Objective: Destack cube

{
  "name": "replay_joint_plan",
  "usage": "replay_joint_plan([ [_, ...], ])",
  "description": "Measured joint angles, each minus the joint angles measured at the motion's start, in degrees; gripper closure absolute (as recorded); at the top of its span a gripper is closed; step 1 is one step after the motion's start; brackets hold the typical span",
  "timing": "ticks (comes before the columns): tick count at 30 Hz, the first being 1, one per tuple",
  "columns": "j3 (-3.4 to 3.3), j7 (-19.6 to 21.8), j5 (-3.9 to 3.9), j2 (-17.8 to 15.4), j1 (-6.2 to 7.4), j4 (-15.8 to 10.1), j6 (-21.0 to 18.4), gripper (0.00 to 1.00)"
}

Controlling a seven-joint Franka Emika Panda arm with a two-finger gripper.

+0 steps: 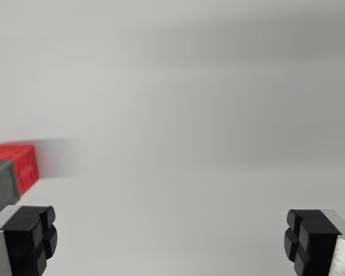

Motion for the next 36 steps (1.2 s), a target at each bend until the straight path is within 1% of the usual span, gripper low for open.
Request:
replay_joint_plan([
  [13,0.28,0.6,0.0,0.0,0.53,-1.1,0.8,0.0],
  [22,0.56,1.7,0.0,-0.1,1.49,-2.7,2.3,0.0],
  [36,1.3,4.0,-0.03,-0.1,3.3,-5.6,5.3,0.0],
])
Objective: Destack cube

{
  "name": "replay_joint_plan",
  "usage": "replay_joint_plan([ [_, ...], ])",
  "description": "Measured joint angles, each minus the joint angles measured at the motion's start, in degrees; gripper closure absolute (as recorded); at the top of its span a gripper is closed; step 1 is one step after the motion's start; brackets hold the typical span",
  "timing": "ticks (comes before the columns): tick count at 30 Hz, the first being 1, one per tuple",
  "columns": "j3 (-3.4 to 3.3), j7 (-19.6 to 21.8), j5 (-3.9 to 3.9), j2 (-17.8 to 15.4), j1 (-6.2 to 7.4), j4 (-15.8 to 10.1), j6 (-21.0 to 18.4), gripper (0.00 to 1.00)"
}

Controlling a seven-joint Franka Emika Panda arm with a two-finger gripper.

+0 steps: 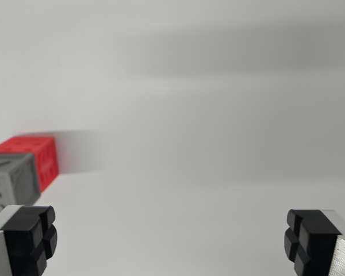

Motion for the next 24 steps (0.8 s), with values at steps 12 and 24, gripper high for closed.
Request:
replay_joint_plan([
  [12,0.87,2.7,-0.13,0.2,2.12,-2.9,3.2,0.0],
  [24,1.89,6.1,-0.38,1.4,4.66,-5.5,7.0,0.0],
])
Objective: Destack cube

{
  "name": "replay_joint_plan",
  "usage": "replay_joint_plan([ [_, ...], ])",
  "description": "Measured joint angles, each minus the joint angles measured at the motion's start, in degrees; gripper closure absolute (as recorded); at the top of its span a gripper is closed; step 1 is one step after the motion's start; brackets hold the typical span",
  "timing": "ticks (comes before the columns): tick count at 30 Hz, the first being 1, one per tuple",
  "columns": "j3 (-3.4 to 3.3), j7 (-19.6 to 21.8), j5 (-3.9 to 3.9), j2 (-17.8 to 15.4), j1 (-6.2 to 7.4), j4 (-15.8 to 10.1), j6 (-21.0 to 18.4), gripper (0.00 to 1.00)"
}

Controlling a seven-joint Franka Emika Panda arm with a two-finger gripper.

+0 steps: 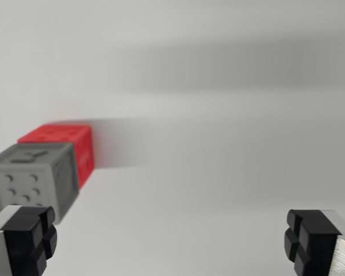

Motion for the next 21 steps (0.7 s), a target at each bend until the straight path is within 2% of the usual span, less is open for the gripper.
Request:
replay_joint_plan([
  [21,1.57,7.1,-0.91,4.1,5.67,-3.0,7.0,0.0],
])
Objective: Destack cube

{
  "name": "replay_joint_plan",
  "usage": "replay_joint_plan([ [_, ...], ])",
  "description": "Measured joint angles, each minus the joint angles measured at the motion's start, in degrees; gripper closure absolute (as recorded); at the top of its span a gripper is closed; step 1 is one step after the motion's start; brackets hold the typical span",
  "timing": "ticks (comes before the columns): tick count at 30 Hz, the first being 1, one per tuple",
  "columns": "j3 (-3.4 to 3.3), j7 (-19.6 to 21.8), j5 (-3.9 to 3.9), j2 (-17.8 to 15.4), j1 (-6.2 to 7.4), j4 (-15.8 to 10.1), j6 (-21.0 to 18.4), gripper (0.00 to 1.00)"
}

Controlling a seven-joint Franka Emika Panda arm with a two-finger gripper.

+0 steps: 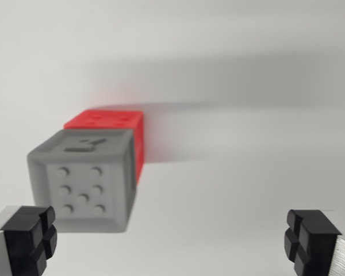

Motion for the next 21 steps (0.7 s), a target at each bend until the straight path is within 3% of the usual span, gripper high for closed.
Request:
replay_joint_plan([
  [16,0.52,5.9,-1.03,4.8,5.32,-0.4,5.0,0.0],
  [21,0.43,6.4,-1.19,6.5,5.95,-0.3,6.8,0.0],
])
